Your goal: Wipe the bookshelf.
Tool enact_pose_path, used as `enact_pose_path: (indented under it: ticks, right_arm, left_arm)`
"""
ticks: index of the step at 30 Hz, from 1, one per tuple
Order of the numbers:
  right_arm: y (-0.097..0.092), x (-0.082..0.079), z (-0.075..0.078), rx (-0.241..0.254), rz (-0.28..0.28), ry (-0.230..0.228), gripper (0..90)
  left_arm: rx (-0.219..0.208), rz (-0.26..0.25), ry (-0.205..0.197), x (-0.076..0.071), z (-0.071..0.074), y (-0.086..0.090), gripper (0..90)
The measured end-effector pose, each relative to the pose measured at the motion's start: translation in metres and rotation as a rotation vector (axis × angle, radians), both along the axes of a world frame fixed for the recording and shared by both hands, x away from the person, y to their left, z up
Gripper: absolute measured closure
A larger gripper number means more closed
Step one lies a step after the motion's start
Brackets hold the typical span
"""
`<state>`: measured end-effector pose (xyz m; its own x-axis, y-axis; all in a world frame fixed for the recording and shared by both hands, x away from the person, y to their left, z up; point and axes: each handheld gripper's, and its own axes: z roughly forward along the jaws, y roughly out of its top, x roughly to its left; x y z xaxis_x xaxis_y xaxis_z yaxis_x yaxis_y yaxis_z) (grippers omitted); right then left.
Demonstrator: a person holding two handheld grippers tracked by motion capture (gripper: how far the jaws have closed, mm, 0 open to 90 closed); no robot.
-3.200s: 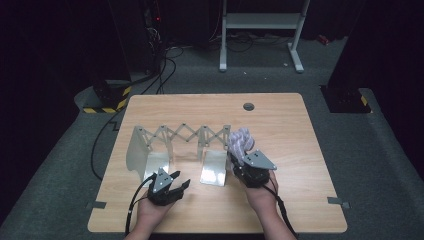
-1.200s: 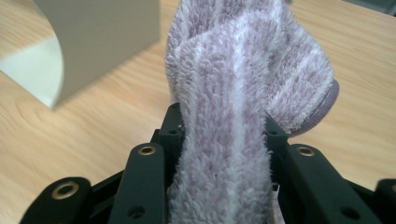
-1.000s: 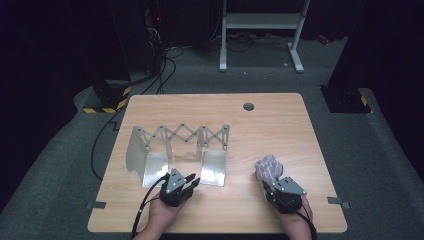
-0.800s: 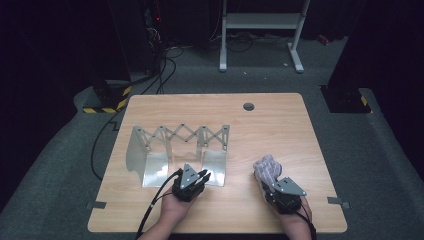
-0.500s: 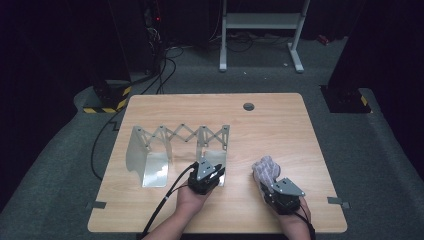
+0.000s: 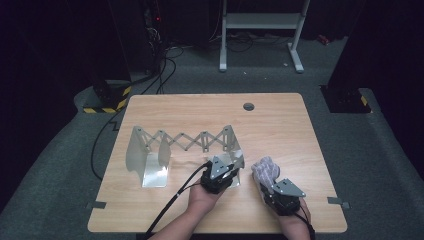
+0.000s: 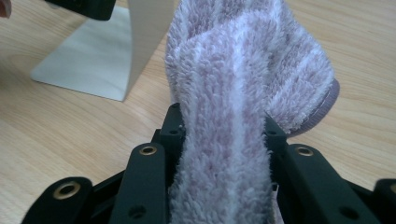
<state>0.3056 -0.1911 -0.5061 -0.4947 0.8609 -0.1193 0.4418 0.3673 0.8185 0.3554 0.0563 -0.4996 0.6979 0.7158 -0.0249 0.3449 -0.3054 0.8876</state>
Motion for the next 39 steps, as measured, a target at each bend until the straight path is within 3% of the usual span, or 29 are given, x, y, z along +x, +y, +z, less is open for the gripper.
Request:
enact_pose_path:
  ticks: [5,12,18,24,29,35,39]
  right_arm:
    - [0.009,-0.005,0.002,0.008,0.045,0.006,64.5]
    - [0.035,-0.015,0.000,-0.013,0.147,0.025,64.7]
    - [0.059,-0.025,0.003,-0.006,0.223,0.032,64.8]
    - [0.081,-0.033,0.009,0.004,0.289,0.017,64.7]
    - [0.093,-0.027,0.016,0.027,0.295,0.002,64.7]
    - [0.104,-0.004,0.014,0.041,0.218,-0.012,64.7]
    - [0.099,0.005,0.011,0.043,0.157,-0.018,64.8]
  left_arm:
    - [0.049,0.023,-0.011,-0.015,-0.007,0.038,70.7]
    - [0.102,0.118,-0.006,-0.035,-0.013,0.109,64.6]
    - [0.096,0.216,0.034,-0.045,-0.018,0.166,61.6]
    - [0.111,0.272,0.054,-0.053,-0.020,0.200,60.3]
    - [0.090,0.322,0.068,-0.057,-0.019,0.224,60.0]
    - [0.097,0.361,0.071,-0.063,-0.020,0.243,59.2]
    - [0.088,0.401,0.080,-0.064,-0.021,0.254,57.2]
